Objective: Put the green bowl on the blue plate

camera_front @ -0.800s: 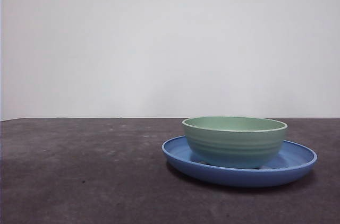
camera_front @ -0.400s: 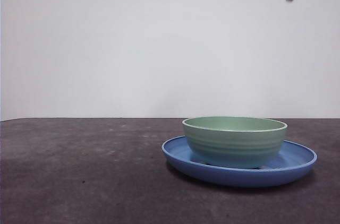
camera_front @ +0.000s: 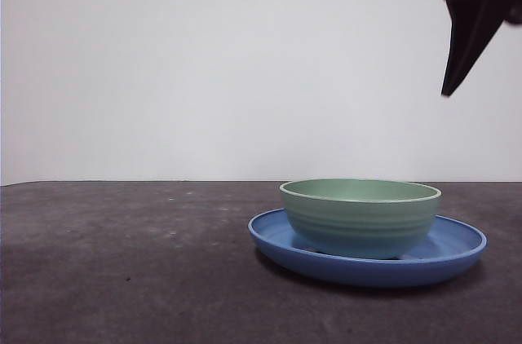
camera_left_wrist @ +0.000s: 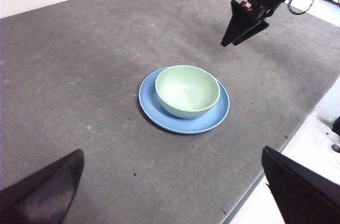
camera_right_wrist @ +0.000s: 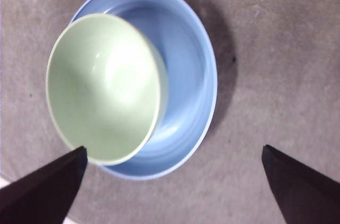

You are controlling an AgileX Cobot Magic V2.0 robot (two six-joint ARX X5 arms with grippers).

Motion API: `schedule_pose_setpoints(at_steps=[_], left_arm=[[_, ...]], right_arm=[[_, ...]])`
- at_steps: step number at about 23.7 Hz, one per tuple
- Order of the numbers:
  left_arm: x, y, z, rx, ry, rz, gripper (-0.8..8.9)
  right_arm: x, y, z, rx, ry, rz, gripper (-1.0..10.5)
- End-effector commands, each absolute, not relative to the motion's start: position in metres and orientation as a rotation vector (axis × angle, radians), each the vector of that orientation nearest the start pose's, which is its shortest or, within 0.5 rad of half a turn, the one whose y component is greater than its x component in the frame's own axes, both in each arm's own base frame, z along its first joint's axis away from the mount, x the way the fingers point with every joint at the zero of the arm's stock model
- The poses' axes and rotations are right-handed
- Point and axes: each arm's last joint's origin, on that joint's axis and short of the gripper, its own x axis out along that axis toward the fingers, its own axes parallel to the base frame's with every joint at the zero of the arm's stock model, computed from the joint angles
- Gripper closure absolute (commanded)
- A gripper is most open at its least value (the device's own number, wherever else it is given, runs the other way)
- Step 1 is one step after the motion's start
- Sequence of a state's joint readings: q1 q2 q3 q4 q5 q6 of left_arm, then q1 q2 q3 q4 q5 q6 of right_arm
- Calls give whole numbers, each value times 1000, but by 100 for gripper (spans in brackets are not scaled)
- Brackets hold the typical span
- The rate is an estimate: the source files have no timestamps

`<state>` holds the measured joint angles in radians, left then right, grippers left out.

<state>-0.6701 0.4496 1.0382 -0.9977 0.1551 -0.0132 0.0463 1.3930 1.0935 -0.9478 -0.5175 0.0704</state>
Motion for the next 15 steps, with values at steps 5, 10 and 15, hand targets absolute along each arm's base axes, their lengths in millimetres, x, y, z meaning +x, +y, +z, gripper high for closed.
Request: schedule_pose_setpoints(at_steps=[5, 10, 15], left_arm=[[30, -30, 368, 99, 402, -820, 189], [30, -30, 368, 99, 403, -820, 189], [30, -30, 368, 99, 402, -820, 189]], right_arm=[[285, 21, 234, 339, 1253, 462, 555], [300, 22, 212, 368, 1278, 498, 563], [314, 24, 184, 395, 1327, 510, 614]])
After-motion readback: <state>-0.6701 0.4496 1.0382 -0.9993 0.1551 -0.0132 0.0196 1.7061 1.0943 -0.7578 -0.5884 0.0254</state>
